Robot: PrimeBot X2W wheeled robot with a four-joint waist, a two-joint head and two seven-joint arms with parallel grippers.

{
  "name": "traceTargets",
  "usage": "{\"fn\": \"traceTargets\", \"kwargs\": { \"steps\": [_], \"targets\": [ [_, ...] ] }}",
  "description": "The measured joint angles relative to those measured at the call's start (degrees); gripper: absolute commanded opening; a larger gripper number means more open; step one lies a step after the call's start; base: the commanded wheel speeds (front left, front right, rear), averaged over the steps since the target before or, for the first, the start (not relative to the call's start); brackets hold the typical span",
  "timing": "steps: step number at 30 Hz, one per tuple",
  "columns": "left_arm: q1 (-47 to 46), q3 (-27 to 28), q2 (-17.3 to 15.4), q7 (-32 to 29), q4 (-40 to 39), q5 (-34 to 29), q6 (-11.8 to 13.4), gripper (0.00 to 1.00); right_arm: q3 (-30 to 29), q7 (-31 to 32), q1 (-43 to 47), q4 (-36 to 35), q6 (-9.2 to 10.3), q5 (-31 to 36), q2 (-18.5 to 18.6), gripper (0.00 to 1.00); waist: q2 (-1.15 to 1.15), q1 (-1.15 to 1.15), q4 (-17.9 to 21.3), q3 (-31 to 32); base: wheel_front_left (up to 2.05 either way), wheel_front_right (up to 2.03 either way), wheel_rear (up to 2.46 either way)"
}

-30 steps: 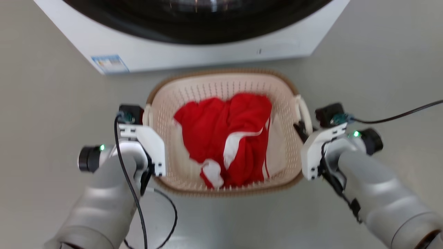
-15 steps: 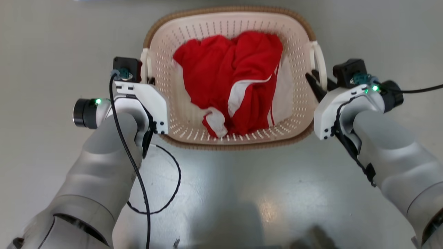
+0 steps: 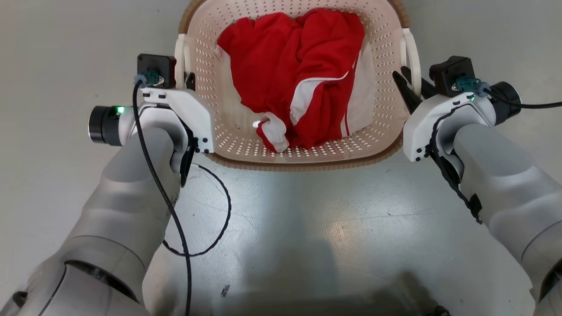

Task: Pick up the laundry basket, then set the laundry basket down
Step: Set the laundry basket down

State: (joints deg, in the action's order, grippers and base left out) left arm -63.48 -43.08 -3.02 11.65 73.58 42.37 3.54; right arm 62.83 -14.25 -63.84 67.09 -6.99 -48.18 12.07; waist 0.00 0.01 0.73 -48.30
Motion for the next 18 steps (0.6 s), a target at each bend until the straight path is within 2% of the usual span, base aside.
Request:
{"fn": "traceTargets", "kwargs": {
  "steps": [18],
  "targets": [
    [-2.0,0.1,0.3,2.0,0.3,0.0,0.0,0.00,-1.6,-0.4,-1.9,0.0,0.00,1.3,0.5,0.00,0.00,0.00,-0.1,-2.4,0.00,0.00,0.00]
  ]
}}
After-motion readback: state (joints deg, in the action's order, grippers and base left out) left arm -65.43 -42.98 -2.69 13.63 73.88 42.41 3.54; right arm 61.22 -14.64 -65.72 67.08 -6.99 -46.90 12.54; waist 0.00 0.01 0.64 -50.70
